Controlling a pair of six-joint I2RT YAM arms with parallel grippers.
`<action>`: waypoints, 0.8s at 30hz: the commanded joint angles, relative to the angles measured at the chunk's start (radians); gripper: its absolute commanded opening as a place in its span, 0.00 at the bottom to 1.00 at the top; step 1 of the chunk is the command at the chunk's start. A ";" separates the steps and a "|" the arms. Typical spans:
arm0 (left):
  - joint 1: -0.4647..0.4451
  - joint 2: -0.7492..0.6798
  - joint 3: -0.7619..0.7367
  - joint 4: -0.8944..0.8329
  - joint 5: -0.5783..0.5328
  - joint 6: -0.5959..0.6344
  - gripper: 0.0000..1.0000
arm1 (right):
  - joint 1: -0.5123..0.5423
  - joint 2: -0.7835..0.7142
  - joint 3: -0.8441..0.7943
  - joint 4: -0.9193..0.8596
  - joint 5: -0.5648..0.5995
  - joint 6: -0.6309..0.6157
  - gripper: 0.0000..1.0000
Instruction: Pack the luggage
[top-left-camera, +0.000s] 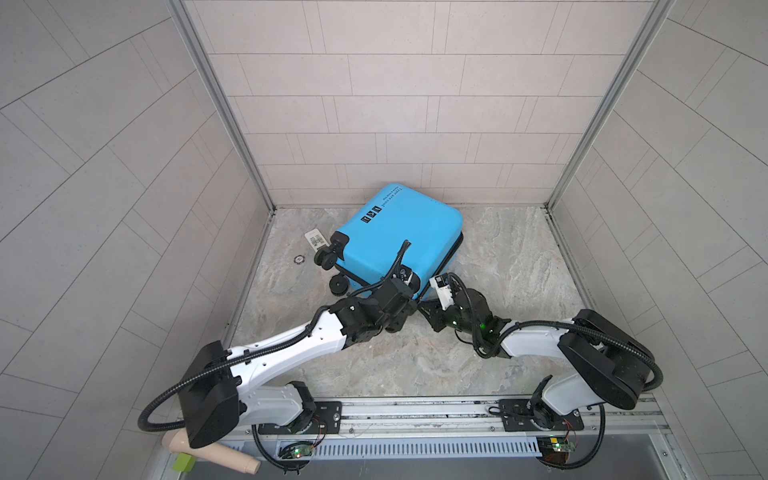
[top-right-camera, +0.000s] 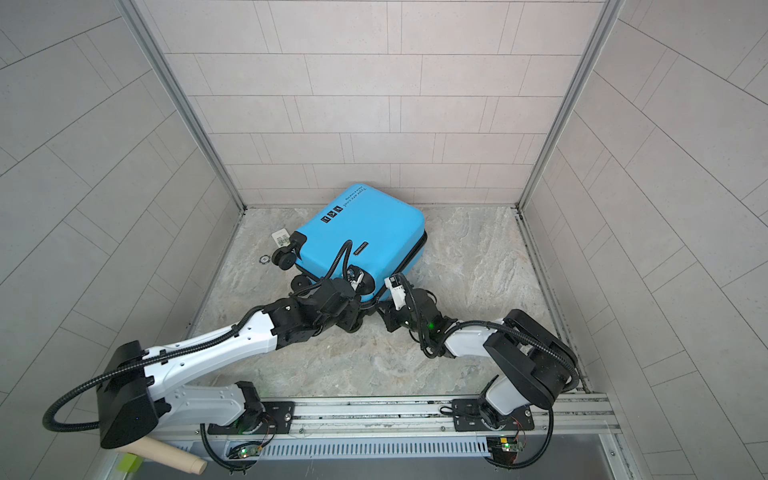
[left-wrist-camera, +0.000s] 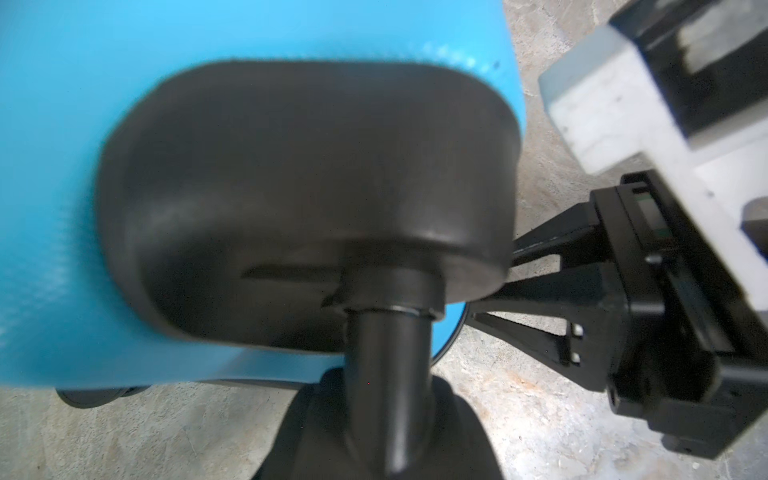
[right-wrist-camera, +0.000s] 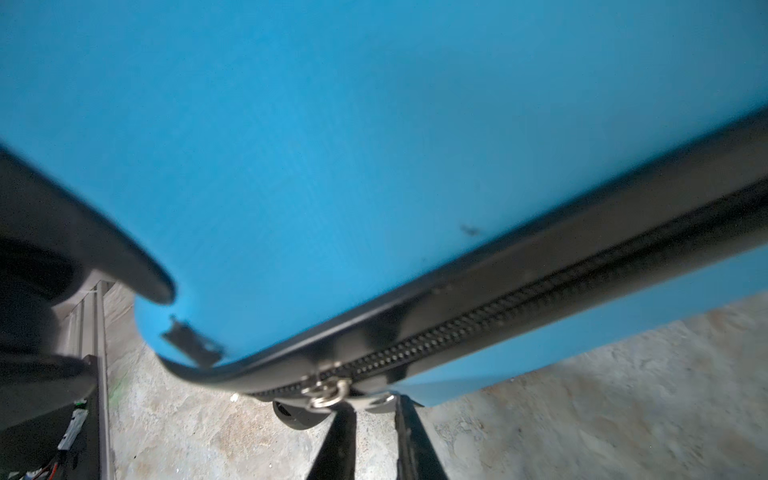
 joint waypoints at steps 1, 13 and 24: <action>-0.028 -0.052 0.079 0.119 0.016 -0.009 0.00 | -0.001 -0.012 0.028 0.030 0.079 -0.001 0.19; -0.030 -0.062 0.081 0.115 0.005 -0.007 0.00 | 0.002 -0.094 0.005 -0.066 0.053 -0.069 0.42; -0.029 -0.084 0.066 0.114 -0.014 -0.008 0.00 | -0.005 -0.274 0.071 -0.500 0.211 -0.167 0.69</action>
